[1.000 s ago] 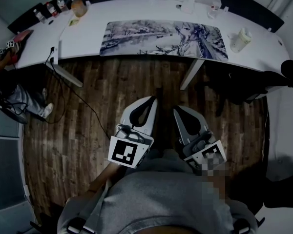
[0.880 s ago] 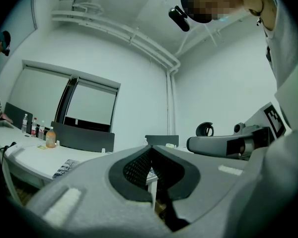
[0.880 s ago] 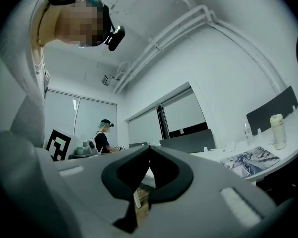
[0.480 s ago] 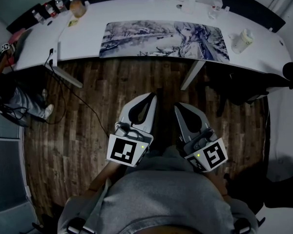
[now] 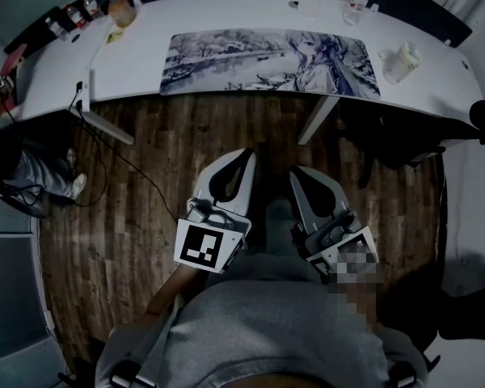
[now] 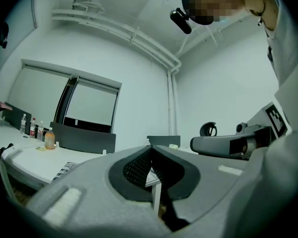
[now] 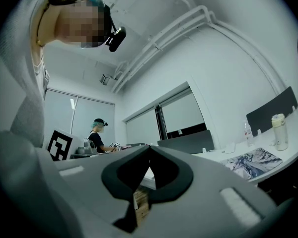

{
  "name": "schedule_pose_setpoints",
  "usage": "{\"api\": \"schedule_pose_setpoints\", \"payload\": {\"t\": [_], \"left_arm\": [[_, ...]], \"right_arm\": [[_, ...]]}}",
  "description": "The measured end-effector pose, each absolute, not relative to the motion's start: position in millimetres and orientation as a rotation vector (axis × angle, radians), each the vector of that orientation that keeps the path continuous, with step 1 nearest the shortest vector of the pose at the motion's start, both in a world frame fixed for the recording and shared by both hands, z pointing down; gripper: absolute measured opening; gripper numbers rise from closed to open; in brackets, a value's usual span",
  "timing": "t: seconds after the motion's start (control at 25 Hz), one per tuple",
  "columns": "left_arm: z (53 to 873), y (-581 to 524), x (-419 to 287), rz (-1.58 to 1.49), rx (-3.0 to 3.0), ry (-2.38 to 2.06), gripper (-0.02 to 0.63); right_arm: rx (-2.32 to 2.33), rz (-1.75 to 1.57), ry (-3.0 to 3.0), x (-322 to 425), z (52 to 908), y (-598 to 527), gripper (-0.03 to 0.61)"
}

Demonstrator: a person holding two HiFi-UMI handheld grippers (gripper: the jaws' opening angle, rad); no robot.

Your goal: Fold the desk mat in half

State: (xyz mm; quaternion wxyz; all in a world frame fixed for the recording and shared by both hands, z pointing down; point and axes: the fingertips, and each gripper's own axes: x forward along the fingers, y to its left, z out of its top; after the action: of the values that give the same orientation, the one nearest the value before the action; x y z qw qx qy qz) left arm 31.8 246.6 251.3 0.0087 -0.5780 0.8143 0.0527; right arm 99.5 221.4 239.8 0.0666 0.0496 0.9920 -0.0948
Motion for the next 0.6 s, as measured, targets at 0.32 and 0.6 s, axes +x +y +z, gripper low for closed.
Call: {"api": "schedule_pose_setpoints", "payload": {"t": [0.32, 0.6], "left_arm": [[256, 218, -1, 0.151, -1.779, 2.549, -0.002], [255, 168, -45, 0.144, -1.764, 2.543, -0.002]], "right_arm": [[0.187, -0.274, 2.982, 65, 242, 191, 0.0], [0.194, -0.276, 2.977, 22, 245, 139, 0.0]]}}
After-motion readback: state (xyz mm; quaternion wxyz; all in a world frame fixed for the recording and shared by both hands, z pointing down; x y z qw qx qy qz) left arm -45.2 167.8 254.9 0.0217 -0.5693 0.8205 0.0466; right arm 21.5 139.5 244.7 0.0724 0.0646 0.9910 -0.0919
